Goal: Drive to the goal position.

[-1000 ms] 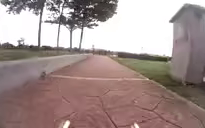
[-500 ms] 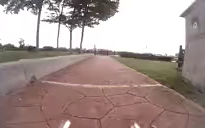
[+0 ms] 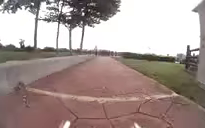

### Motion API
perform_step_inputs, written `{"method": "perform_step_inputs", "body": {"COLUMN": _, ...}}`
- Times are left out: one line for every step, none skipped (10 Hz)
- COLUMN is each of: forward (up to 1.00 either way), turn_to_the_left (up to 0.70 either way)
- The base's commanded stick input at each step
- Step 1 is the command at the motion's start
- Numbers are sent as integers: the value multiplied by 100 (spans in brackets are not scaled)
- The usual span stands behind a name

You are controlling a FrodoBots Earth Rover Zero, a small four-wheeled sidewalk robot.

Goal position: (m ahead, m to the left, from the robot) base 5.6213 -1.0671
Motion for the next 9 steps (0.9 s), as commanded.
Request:
{"method": "perform_step_inputs", "body": {"forward": 100, "turn_to_the_left": 0}}
{"method": "perform_step_inputs", "body": {"forward": 100, "turn_to_the_left": 0}}
{"method": "perform_step_inputs", "body": {"forward": 100, "turn_to_the_left": 0}}
{"method": "perform_step_inputs", "body": {"forward": 100, "turn_to_the_left": 0}}
{"method": "perform_step_inputs", "body": {"forward": 100, "turn_to_the_left": 0}}
{"method": "perform_step_inputs", "body": {"forward": 100, "turn_to_the_left": 0}}
{"method": "perform_step_inputs", "body": {"forward": 100, "turn_to_the_left": 0}}
{"method": "perform_step_inputs", "body": {"forward": 100, "turn_to_the_left": 0}}
{"method": "perform_step_inputs", "body": {"forward": 100, "turn_to_the_left": 0}}
